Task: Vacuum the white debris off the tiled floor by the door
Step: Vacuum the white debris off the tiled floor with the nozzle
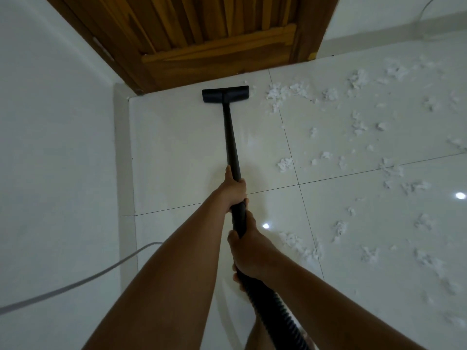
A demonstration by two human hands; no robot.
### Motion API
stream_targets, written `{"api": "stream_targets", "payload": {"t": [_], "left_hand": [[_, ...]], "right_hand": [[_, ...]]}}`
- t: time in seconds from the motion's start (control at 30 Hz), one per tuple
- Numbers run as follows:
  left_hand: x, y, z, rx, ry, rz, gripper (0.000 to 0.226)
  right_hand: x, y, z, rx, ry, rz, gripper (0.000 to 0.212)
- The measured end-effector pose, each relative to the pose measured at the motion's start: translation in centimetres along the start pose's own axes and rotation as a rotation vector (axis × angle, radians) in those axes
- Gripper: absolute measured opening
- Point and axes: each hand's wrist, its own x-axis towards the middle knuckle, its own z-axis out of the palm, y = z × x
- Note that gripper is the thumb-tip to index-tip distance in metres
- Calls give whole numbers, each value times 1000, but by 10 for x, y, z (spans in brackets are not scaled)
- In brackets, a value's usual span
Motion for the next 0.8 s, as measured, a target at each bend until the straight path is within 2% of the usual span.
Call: {"api": "stream_targets", "payload": {"t": [0.17, 0.37, 0.6, 0.8], "left_hand": [[-23, -10, 11, -3, 54, 79, 65], [-67, -25, 41, -7, 42, 75, 65], [-94, -40, 73, -20, 3, 40, 66], [-82, -42, 79, -9, -24, 12, 69]], "right_hand": [[-25, 16, 4, -51, 47, -71, 65], [-66, 53, -4, -129, 85, -145, 65], [-86, 82, -13, -145, 102, -116, 67], [-76, 87, -17, -76, 59, -53, 70]]}}
